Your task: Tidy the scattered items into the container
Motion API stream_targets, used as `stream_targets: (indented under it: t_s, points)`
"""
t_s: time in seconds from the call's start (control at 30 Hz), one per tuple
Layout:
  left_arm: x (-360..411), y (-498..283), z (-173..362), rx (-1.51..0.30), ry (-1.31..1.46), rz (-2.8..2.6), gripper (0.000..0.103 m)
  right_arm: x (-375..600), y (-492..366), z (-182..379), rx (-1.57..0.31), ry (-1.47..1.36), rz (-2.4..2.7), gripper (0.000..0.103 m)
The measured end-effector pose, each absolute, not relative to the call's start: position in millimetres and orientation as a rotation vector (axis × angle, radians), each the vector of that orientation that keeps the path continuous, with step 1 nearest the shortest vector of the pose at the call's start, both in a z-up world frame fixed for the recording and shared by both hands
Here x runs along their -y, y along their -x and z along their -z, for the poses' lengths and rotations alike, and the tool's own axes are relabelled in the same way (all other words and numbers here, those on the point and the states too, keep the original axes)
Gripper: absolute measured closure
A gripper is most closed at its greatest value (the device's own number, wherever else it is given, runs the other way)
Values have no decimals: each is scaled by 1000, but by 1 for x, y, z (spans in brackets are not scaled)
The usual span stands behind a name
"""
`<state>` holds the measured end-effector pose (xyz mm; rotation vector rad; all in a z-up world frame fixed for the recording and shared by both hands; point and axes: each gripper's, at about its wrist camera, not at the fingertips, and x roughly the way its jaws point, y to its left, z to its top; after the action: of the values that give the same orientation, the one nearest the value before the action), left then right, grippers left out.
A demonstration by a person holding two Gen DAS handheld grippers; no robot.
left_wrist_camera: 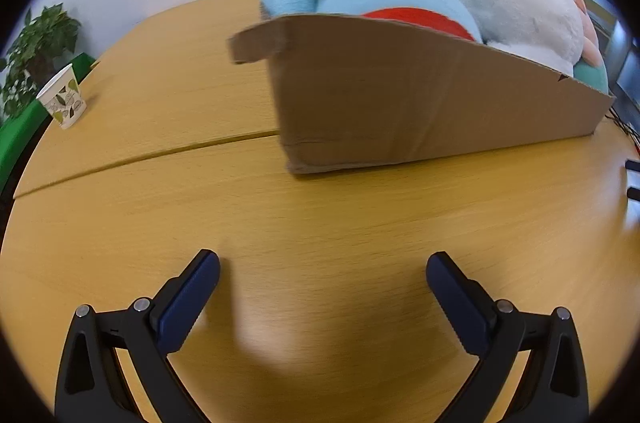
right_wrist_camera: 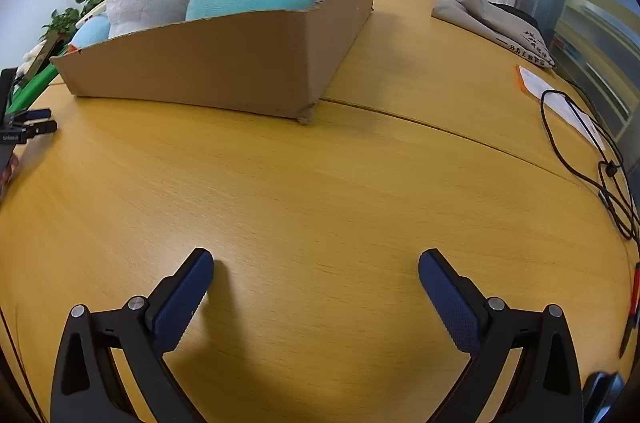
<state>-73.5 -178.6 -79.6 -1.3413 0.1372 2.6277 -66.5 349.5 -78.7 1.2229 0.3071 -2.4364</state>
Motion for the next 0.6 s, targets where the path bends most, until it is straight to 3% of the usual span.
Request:
stream_targets:
  t_s: [0.37,0.6]
  points:
    - [253,70,78,-370,1163,-2274,0,-380,79,82,-444,-1094,2209,0]
    - [294,86,78,-325,1198,-2351,0,-378,100,83,-430,-1108,2234,0]
